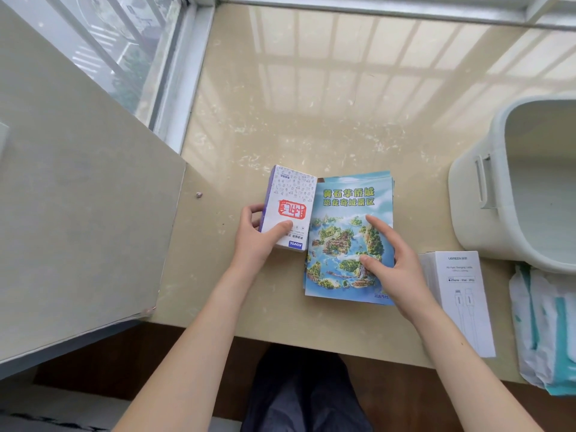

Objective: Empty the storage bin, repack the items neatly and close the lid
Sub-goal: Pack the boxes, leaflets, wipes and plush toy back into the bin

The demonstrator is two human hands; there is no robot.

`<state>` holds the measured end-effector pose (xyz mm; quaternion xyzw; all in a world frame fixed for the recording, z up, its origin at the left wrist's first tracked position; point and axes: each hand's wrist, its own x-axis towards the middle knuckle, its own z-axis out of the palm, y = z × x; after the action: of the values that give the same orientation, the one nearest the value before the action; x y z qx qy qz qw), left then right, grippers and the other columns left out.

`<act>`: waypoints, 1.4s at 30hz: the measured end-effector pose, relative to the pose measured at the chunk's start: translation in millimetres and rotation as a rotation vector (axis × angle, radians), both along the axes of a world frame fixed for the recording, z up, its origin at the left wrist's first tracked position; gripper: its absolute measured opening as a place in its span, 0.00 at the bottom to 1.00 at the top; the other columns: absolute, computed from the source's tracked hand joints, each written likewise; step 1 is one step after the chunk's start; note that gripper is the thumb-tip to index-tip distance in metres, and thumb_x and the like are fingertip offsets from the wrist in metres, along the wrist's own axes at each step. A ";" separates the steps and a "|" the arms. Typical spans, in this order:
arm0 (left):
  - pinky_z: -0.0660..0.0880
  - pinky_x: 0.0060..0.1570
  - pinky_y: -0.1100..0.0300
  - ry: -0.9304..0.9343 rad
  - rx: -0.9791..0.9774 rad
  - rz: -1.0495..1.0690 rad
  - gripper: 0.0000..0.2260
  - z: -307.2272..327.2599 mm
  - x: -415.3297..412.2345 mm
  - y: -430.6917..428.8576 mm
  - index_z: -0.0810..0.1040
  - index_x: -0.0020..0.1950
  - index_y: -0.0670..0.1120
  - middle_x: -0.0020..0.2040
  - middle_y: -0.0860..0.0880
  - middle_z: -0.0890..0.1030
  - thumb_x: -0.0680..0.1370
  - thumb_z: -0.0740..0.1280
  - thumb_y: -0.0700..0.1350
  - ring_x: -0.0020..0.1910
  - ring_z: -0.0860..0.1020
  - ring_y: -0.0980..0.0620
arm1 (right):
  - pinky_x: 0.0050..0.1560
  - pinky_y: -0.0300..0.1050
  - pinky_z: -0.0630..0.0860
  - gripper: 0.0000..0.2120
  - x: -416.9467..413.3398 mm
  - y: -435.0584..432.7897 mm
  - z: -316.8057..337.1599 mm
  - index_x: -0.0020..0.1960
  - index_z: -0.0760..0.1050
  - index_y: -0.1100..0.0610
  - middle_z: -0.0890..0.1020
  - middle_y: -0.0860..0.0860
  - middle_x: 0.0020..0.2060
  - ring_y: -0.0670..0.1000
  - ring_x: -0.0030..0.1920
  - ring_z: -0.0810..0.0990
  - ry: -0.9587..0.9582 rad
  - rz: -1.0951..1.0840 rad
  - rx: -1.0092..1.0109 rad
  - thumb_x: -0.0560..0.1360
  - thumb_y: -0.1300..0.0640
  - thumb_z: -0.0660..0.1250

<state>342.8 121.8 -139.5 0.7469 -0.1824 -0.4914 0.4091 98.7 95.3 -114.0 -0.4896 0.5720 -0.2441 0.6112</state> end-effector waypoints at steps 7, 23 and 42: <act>0.79 0.45 0.52 0.262 -0.004 0.142 0.25 55.6 2.2 18.8 0.71 0.62 0.47 0.53 0.45 0.84 0.69 0.77 0.41 0.44 0.84 0.47 | 0.48 0.36 0.80 0.30 -9.4 16.4 59.3 0.67 0.73 0.40 0.75 0.41 0.66 0.41 0.62 0.76 0.011 -0.029 -0.019 0.76 0.70 0.66; 0.79 0.36 0.60 0.316 -0.325 -0.124 0.20 333.4 -18.3 70.1 0.71 0.63 0.44 0.50 0.47 0.85 0.74 0.72 0.37 0.43 0.84 0.48 | 0.47 0.40 0.81 0.30 -62.0 95.8 296.4 0.67 0.74 0.42 0.77 0.43 0.64 0.42 0.57 0.80 -0.066 -0.284 -0.281 0.75 0.71 0.68; 0.78 0.46 0.51 0.430 -0.157 -0.209 0.16 284.9 -279.7 54.8 0.73 0.62 0.43 0.55 0.41 0.83 0.76 0.70 0.42 0.46 0.83 0.45 | 0.51 0.52 0.82 0.33 -312.6 120.4 255.1 0.69 0.69 0.41 0.76 0.46 0.64 0.46 0.59 0.80 -0.063 -0.449 -0.081 0.74 0.73 0.67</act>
<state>63.2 176.6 145.4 0.5684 -0.2050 -0.6628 0.4422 -213.9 215.7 141.0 -0.3665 0.6368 -0.4120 0.5389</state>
